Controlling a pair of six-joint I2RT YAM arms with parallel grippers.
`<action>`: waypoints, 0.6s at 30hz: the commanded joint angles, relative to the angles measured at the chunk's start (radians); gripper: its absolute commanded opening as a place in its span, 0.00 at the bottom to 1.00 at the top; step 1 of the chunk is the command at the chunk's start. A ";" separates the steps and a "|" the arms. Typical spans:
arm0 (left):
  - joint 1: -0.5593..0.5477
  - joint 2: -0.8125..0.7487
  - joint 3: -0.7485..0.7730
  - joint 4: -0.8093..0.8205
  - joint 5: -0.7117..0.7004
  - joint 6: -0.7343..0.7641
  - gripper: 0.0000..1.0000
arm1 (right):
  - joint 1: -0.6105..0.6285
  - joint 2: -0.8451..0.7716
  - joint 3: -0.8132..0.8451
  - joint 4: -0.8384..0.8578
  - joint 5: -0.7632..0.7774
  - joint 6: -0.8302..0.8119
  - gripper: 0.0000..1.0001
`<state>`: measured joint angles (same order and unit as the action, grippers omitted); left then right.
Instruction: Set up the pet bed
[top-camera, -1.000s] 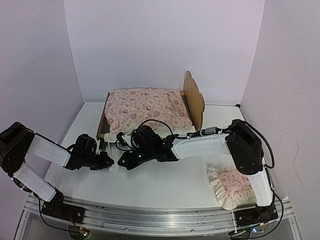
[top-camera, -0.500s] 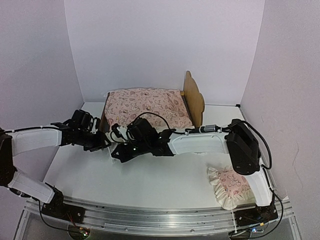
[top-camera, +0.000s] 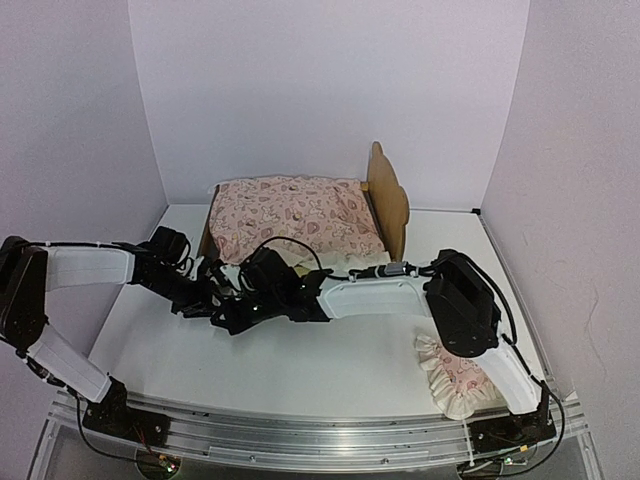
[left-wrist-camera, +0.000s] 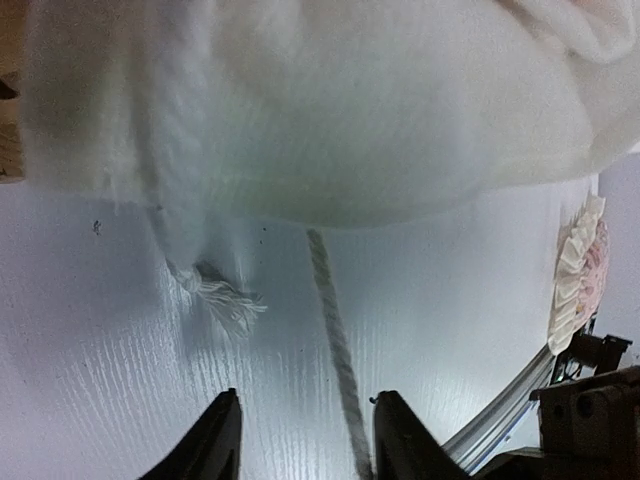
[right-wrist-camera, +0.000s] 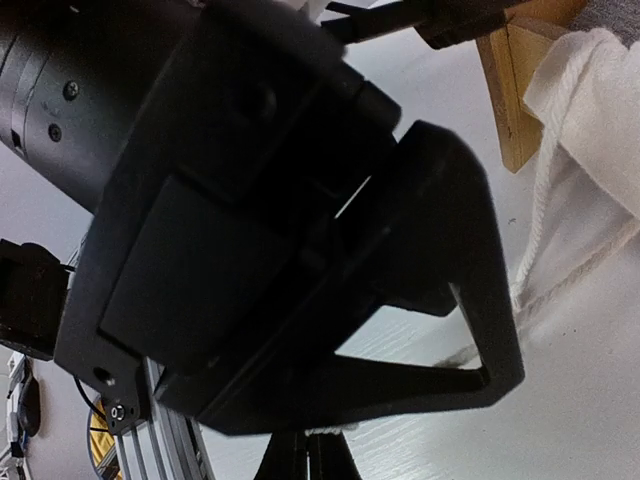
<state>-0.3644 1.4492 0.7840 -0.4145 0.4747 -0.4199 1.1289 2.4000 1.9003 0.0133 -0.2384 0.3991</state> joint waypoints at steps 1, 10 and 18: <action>-0.001 0.002 0.051 -0.023 0.079 0.047 0.37 | 0.004 0.044 0.078 0.058 -0.005 0.011 0.00; 0.001 -0.021 0.078 -0.100 0.053 0.084 0.00 | -0.001 0.075 0.085 0.067 0.023 0.014 0.00; 0.052 -0.033 0.118 -0.198 -0.016 0.124 0.00 | -0.015 0.070 0.045 0.067 0.043 0.031 0.00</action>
<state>-0.3431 1.4442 0.8453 -0.5412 0.4947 -0.3347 1.1278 2.4654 1.9419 0.0515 -0.2208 0.4184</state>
